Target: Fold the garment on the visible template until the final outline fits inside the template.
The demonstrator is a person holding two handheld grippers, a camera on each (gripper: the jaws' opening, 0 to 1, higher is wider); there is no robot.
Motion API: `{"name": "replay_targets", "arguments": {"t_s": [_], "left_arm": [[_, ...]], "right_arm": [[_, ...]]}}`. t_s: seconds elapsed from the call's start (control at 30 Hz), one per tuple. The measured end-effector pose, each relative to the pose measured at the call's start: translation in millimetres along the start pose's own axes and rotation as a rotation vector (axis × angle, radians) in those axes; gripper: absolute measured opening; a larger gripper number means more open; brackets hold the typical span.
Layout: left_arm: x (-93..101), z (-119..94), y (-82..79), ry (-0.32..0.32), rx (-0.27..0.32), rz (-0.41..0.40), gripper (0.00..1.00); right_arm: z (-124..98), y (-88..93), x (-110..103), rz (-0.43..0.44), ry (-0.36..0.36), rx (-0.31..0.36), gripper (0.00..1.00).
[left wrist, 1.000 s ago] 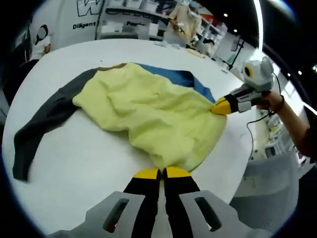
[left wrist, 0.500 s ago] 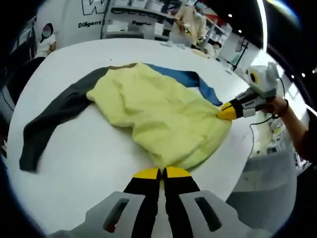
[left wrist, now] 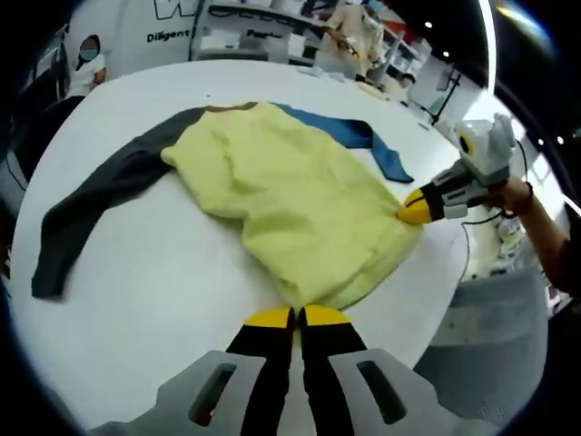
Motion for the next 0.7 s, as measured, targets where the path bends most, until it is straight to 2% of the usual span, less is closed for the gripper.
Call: {"name": "replay_targets", "arguments": {"t_s": [0.13, 0.27, 0.33, 0.7], "left_arm": [[0.4, -1, -1.6, 0.005, 0.002, -0.008, 0.0], [2.7, -4, -6.9, 0.019, 0.008, -0.006, 0.0], [4.4, -5, -11.5, 0.023, 0.009, 0.004, 0.0], [25.2, -3, -54.9, 0.091, 0.038, 0.08, 0.0]], "right_arm": [[-3, -3.4, -1, -0.004, 0.004, 0.034, 0.01], [-8, -10.0, -5, -0.018, -0.004, 0.078, 0.21], [-10, -13.5, -9, -0.034, -0.013, 0.094, 0.25], [-14, -28.9, -27, -0.096, -0.062, 0.148, 0.33]]}}
Point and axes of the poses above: the point that each gripper's makers call its tool centre point, and the gripper's own axes: z roughly forward along the fingers, x roughly to its right, y roughly out of its underside, the point moved 7 cm from there along -z, roughly backward along the fingers, and after that the axes turned 14 degrees about -y, right-handed, at the moved point
